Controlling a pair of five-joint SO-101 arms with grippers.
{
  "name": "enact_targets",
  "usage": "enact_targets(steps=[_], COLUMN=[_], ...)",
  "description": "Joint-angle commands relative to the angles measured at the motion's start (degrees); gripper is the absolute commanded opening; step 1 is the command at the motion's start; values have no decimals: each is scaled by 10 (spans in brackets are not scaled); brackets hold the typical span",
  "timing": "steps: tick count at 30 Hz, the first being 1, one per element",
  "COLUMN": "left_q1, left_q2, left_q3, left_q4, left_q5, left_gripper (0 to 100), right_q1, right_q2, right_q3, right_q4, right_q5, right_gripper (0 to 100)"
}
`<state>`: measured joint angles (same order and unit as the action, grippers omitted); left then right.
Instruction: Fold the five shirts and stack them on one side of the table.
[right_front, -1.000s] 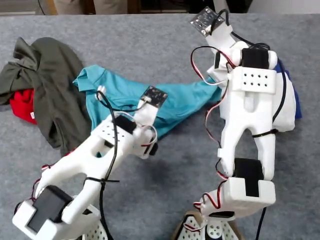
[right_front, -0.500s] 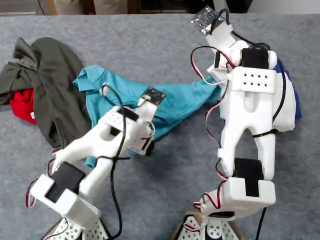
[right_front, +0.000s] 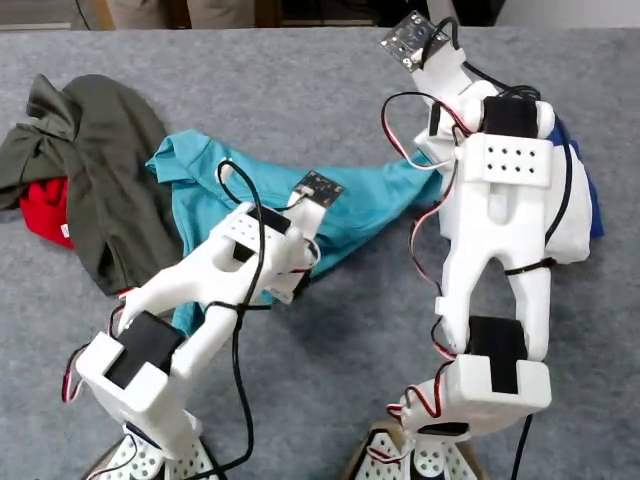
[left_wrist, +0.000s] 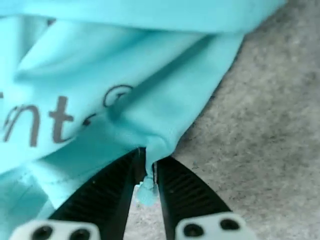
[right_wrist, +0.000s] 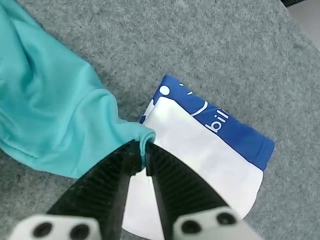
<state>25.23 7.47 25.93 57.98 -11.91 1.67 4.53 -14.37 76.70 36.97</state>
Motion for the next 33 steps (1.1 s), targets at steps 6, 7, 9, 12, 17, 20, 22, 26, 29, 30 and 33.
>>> enact_targets(steps=[6,7,9,12,17,20,22,26,29,30,33], left_q1=[-79,-95,-119,-125,-127,-127,-125,-127,-128,-128,-137], left_q2=[-292,-334,-408,-487,-510,-506,-507,-508,-523,-532,-556], left_q3=[-152,-181,-243,-333,-518,-609,-631,-600,-571,-556,-492], left_q4=[218,239,276,330,411,429,429,429,429,429,429], left_q5=[58,67,74,74,76,89,98,98,95,87,48], left_gripper=[18,18,18,18,18,18,18,18,18,18,18], right_q1=[60,69,84,96,102,101,97,94,109,113,118], right_q2=[-29,-31,-33,-36,-29,-15,6,55,66,64,46], right_q3=[-105,-123,-165,-230,-337,-346,-335,-324,-301,-290,-258], right_q4=[-8,-6,-5,-4,76,135,182,254,257,257,257], right_q5=[-116,-136,-181,-254,-276,-255,-222,-178,-157,-150,-115], right_gripper=[2,2,2,2,2,2,2,2,2,2,2])
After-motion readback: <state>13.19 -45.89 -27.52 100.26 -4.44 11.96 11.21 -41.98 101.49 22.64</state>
